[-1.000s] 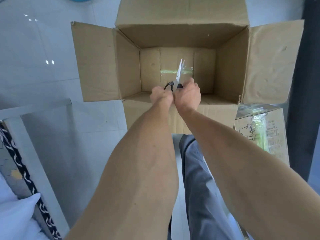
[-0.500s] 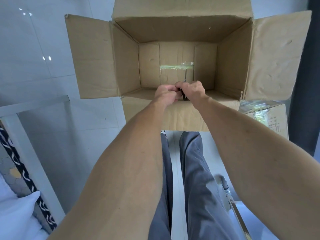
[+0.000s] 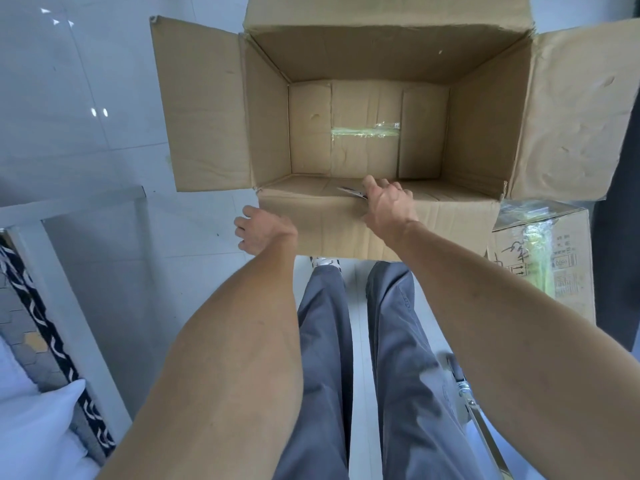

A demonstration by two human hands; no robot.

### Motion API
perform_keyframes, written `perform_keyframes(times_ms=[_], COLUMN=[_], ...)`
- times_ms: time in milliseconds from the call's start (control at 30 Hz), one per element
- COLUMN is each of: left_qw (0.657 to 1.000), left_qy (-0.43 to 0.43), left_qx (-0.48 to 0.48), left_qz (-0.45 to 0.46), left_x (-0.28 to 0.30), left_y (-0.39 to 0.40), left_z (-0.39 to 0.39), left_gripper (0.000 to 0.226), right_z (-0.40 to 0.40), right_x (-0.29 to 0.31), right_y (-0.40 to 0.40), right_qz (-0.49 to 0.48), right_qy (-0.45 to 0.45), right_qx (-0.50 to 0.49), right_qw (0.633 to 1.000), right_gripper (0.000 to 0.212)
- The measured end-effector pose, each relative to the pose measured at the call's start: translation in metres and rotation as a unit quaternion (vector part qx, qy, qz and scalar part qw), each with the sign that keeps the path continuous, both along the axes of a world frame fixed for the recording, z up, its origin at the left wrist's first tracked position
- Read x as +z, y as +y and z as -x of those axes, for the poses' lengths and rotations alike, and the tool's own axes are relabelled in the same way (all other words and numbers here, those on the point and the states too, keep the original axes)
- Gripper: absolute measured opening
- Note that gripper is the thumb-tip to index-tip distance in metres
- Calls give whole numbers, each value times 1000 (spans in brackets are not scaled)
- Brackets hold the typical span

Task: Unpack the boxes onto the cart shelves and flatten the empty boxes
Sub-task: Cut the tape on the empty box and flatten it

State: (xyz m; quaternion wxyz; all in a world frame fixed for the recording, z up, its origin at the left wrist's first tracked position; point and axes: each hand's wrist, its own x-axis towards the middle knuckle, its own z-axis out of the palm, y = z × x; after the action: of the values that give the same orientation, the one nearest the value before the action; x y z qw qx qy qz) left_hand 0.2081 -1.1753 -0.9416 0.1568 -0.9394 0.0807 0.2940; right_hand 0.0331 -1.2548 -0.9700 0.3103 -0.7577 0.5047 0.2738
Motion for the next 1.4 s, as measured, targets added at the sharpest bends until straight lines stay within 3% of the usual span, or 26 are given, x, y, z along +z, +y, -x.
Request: perform_keyframes(times_ms=[100,267,433,467,567,633,667,733,833,900,933,967,1033,1100,1133,1233,1300,1400], left_qw=[1000,997,973,966,944,934,933,926,907,882,869,870,906,938,952,971,956,942], left_qy=[15,20,47,57,90,111,113,85,7,-30,-34,-26,27,98,109,161,247,279], left_qx=[-6,74,225,248,301,311,305,301,333,376,395,392,331,261,216,127,133,128], left_qz=[1,-12,29,40,98,139,156,211,258,284,295,297,261,204,185,123,84,136], left_x=[0,5,13,16,19,19,18,19,26,31,34,37,38,37,32,12,7,12], left_y=[14,46,63,60,45,31,25,17,10,3,-6,-15,-41,-59,-63,-46,-27,-15], left_z=[-4,-7,-14,-15,-18,-20,-22,-31,-64,-103,-120,-137,-150,-135,-121,-72,-30,25], left_gripper=[47,54,44,45,57,71,76,81,100,116,122,126,119,100,85,54,52,59], right_z=[-10,-16,-50,-58,-69,-64,-61,-56,-49,-48,-46,-45,-49,-64,-71,-74,-56,-27], right_x=[-5,7,52,64,89,97,98,98,84,73,67,60,54,50,49,42,38,47], right_y=[1,-10,-95,-114,-152,-154,-147,-122,-81,-59,-50,-42,-30,-20,-16,-8,-3,-1], right_qz=[26,105,32,13,-63,-127,-170,-251,-325,-345,-345,-342,-337,-320,-295,-175,-108,82], right_qy=[35,-50,-146,-175,-275,-328,-350,-405,-445,-437,-426,-413,-398,-373,-345,-186,-78,26], right_qx=[39,-71,-146,-195,-406,-532,-578,-630,-679,-715,-727,-738,-756,-777,-791,-814,-796,-733], right_qw=[998,991,978,965,869,770,718,614,485,423,413,408,396,392,409,522,591,675], right_gripper=[29,26,8,14,34,15,16,25,20,18,13,6,7,13,13,28,39,41])
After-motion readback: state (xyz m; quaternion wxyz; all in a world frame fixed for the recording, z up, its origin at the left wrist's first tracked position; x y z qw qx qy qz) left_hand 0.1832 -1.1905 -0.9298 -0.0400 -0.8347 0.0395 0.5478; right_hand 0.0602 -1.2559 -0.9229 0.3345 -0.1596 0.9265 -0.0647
